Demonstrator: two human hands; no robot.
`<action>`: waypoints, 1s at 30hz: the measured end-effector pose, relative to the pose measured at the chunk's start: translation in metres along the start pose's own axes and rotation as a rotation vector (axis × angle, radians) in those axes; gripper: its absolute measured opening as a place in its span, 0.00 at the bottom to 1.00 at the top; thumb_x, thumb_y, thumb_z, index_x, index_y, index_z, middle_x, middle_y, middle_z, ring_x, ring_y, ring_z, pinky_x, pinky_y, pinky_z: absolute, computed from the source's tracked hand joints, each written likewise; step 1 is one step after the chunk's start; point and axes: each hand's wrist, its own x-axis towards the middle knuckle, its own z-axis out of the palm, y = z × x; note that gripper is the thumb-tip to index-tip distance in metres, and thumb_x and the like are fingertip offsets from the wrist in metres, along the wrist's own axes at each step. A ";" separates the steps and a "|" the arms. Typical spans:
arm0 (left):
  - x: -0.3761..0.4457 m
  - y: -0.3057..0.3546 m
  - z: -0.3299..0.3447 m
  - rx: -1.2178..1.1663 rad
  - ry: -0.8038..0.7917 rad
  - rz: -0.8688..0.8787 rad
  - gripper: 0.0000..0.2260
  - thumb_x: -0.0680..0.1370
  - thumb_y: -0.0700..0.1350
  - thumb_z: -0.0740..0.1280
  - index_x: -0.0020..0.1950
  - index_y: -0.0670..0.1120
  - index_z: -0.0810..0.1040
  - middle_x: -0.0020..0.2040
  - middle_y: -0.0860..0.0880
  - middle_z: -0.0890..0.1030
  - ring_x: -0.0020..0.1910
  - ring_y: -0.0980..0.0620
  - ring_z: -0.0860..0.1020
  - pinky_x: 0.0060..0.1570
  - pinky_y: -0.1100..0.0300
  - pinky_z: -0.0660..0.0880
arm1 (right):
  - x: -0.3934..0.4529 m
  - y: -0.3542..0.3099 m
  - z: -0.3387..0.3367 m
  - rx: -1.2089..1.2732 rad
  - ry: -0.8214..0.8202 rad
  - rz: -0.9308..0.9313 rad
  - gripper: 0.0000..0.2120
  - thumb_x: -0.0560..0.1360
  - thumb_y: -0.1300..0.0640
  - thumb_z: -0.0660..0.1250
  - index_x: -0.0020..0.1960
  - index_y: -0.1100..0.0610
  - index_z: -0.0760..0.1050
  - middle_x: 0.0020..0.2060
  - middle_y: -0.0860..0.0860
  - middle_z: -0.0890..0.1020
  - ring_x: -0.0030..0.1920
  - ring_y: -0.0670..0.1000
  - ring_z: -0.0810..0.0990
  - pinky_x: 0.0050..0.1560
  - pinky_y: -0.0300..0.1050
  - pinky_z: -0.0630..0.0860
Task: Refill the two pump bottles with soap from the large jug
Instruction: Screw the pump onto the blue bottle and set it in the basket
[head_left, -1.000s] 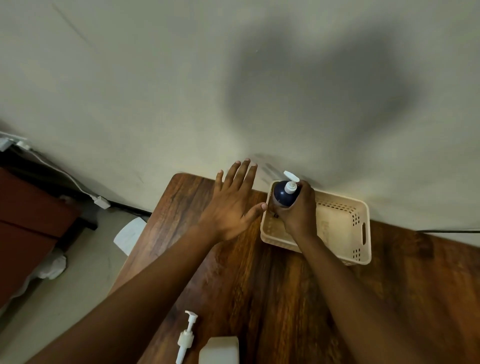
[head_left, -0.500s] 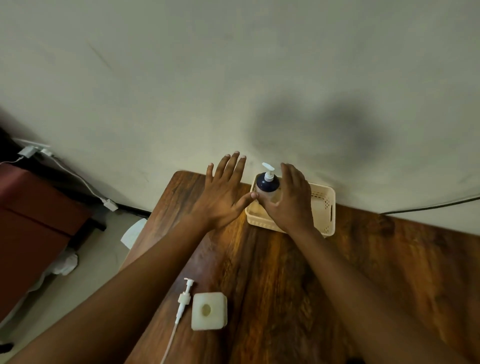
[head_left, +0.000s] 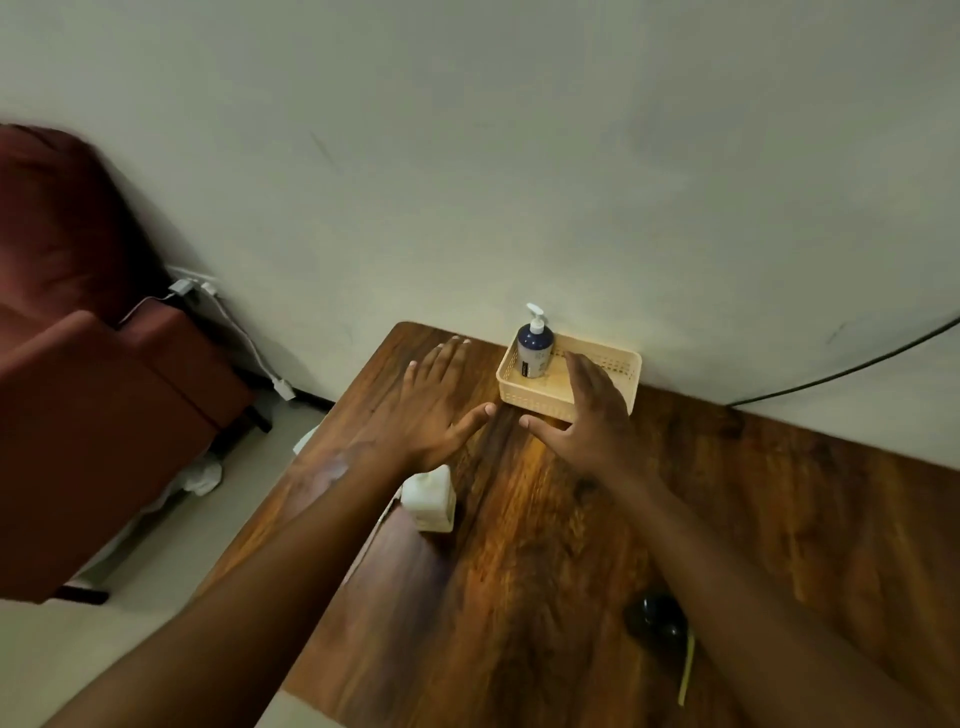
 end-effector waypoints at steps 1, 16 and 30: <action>-0.011 0.003 0.000 -0.010 0.002 -0.018 0.37 0.85 0.64 0.52 0.86 0.48 0.39 0.86 0.49 0.40 0.85 0.50 0.41 0.83 0.44 0.44 | -0.010 -0.003 -0.003 -0.002 -0.013 0.002 0.51 0.69 0.27 0.67 0.80 0.50 0.50 0.79 0.51 0.60 0.78 0.54 0.58 0.75 0.55 0.61; -0.057 -0.043 0.093 -0.668 0.149 -0.368 0.51 0.71 0.66 0.76 0.84 0.47 0.56 0.84 0.44 0.60 0.83 0.45 0.60 0.81 0.45 0.60 | -0.054 -0.034 0.020 0.037 -0.103 -0.042 0.51 0.68 0.27 0.67 0.81 0.49 0.49 0.80 0.51 0.58 0.78 0.53 0.56 0.74 0.59 0.63; -0.038 -0.079 0.191 -1.013 0.237 -0.548 0.49 0.62 0.58 0.85 0.79 0.52 0.65 0.70 0.52 0.76 0.69 0.50 0.75 0.67 0.46 0.77 | -0.060 -0.022 0.056 0.061 -0.179 0.029 0.52 0.69 0.30 0.69 0.81 0.45 0.45 0.80 0.49 0.54 0.79 0.50 0.52 0.75 0.61 0.60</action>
